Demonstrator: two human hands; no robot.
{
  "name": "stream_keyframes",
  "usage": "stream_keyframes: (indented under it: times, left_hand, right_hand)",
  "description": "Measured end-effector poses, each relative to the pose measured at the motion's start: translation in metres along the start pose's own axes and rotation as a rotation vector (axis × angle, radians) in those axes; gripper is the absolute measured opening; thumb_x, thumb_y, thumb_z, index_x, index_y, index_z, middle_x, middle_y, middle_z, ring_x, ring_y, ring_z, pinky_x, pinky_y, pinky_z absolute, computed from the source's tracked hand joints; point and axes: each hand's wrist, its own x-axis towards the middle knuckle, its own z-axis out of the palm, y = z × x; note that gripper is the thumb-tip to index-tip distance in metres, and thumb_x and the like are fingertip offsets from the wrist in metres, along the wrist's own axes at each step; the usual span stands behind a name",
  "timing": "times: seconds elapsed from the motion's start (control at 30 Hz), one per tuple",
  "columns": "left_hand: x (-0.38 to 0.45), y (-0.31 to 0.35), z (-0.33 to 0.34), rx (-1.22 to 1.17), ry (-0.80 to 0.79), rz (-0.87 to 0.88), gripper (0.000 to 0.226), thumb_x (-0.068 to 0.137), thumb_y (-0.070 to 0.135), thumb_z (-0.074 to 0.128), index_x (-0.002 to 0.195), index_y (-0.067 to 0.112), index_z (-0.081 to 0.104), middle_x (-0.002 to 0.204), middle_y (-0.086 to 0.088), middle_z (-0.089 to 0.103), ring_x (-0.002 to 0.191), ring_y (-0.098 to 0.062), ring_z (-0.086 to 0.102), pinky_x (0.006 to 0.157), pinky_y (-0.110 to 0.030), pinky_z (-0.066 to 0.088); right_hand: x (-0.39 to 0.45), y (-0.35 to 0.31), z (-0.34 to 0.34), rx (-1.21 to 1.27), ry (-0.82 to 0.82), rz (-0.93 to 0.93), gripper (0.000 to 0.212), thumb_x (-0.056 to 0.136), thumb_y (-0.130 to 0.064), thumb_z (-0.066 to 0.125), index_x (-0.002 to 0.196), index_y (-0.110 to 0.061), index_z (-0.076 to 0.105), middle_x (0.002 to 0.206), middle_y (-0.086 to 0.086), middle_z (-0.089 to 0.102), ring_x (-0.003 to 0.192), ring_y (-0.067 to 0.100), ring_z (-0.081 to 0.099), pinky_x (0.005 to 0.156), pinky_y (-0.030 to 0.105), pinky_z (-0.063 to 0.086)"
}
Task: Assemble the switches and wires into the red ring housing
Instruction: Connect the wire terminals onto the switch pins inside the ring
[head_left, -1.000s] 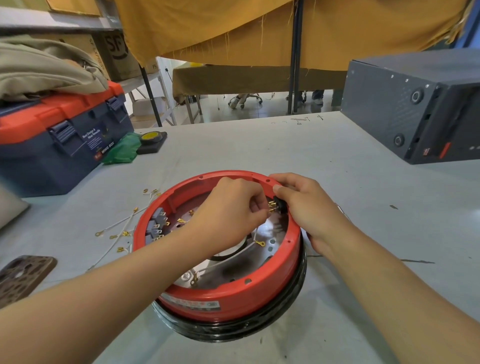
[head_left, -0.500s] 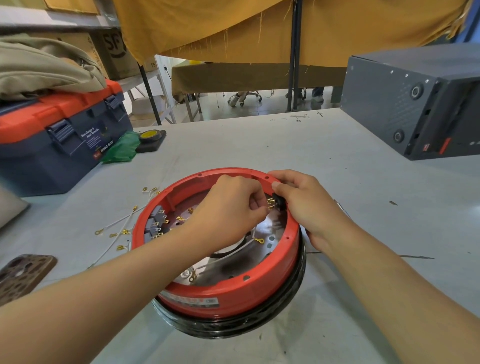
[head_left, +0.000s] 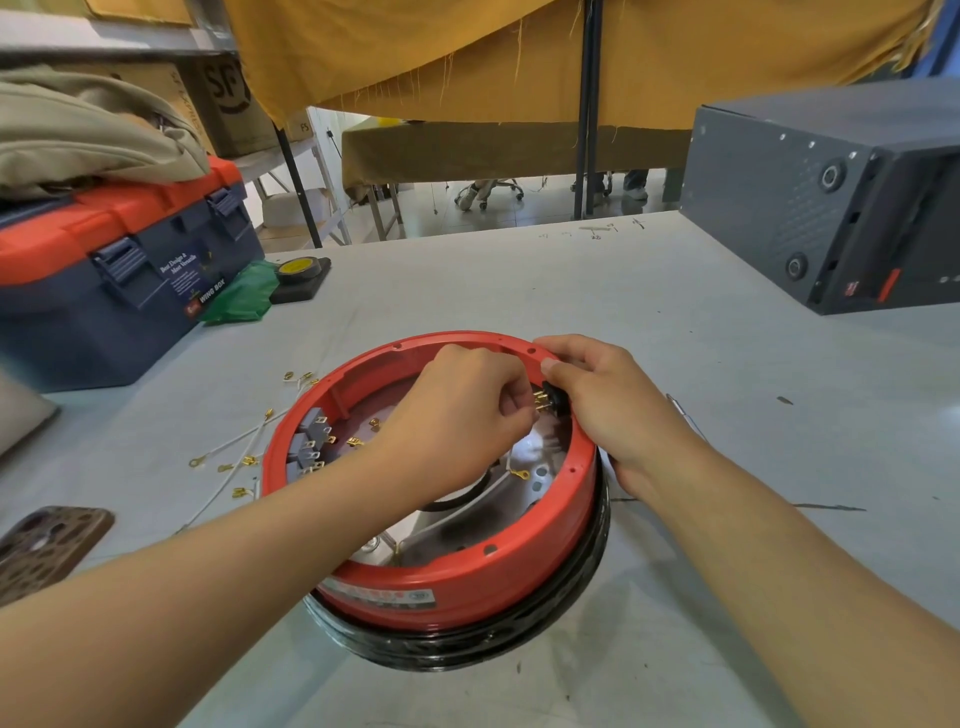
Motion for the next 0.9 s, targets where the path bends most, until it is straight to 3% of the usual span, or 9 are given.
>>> stream_keyframes:
  times: [0.43,0.67,0.9]
  left_hand:
    - [0.0054,0.0032,0.0005,0.096,0.008,0.086,0.014,0.082,0.011,0.061,0.069,0.016,0.063,0.059,0.011,0.053,0.059,-0.009,0.049,0.058,-0.024,0.038]
    - [0.0069,0.0069,0.0031,0.121,0.011,0.094,0.013,0.082,0.012,0.059,0.07,0.015,0.061,0.066,0.002,0.06,0.067,-0.02,0.055,0.064,-0.036,0.044]
    - [0.0052,0.0031,0.0044,0.058,0.013,0.073,0.008,0.081,0.01,0.061,0.075,0.013,0.065,0.072,0.001,0.065,0.07,-0.015,0.059,0.069,-0.035,0.048]
  right_hand:
    - [0.0006,0.0023,0.0019,0.022,0.01,-0.012,0.032,0.094,-0.006,0.042,0.112,-0.016,0.066,0.105,0.006,0.069,0.102,0.024,0.064,0.097,0.045,0.048]
    - [0.0006,0.0041,0.0046,0.039,0.046,-0.005,0.038,0.091,-0.003,0.037,0.101,-0.023,0.067,0.104,0.009,0.07,0.103,0.027,0.063,0.096,0.045,0.048]
    - [0.0009,0.0024,0.0015,0.003,0.011,-0.006,0.038,0.09,-0.003,0.037,0.11,-0.017,0.066,0.105,0.012,0.069,0.103,0.03,0.063,0.094,0.044,0.05]
